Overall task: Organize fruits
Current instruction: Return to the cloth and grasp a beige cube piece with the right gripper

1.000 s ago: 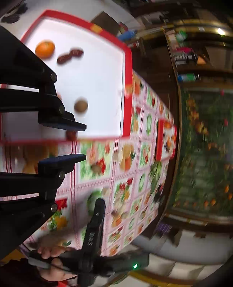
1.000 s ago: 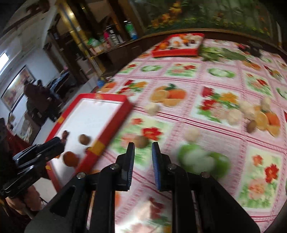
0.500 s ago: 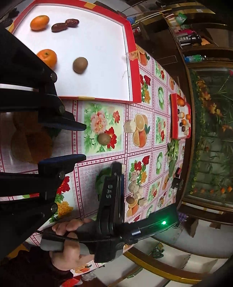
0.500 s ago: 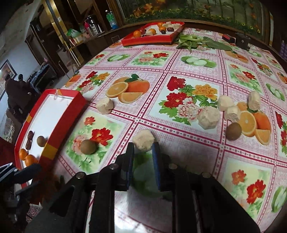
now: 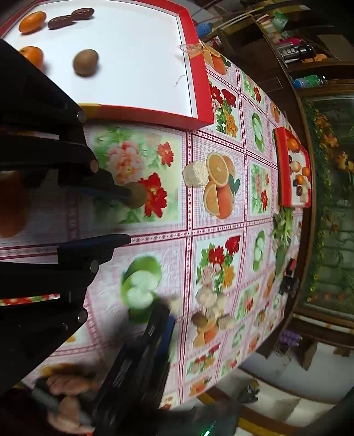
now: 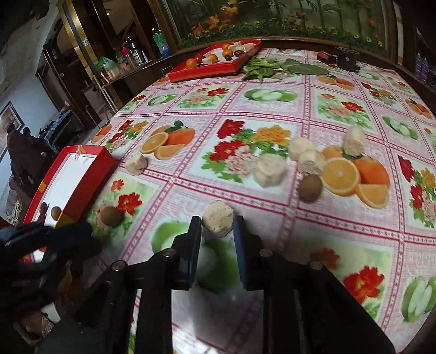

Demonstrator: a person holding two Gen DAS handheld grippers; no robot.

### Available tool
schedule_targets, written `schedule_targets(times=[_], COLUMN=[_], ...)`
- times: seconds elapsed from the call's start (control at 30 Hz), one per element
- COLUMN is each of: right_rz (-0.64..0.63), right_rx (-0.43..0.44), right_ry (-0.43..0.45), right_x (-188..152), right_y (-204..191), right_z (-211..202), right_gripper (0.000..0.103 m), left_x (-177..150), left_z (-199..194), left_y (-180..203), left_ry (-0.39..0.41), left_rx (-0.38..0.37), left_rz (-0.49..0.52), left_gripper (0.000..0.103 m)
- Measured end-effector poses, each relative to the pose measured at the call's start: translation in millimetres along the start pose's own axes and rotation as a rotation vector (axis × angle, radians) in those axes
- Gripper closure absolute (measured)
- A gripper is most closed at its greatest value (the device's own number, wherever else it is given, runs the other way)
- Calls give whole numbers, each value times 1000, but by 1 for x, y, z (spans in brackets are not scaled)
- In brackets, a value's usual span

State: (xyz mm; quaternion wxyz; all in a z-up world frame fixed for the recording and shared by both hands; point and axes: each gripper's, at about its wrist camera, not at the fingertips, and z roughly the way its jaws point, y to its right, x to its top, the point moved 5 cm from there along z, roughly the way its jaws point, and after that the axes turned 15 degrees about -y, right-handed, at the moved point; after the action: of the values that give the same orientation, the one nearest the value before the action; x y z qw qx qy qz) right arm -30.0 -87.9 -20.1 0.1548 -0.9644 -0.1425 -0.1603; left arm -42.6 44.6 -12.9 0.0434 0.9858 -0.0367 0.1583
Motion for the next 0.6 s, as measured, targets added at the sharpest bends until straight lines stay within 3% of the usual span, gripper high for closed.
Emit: schedule_targets(times=[0.27,0.6], right_rz=[4,46], right_rx=[74,206], right_ry=[27,45], right_x=[-27,-26], right_y=[24,32], right_z=[-26,-27], right_gripper=[77,77], left_x=[0,14], left_z=[6,15], left_y=[-11,-8], left_ry=[-15,-20], left_rx=[34,36], left_rz=[-30,-46], left_gripper=[77,77])
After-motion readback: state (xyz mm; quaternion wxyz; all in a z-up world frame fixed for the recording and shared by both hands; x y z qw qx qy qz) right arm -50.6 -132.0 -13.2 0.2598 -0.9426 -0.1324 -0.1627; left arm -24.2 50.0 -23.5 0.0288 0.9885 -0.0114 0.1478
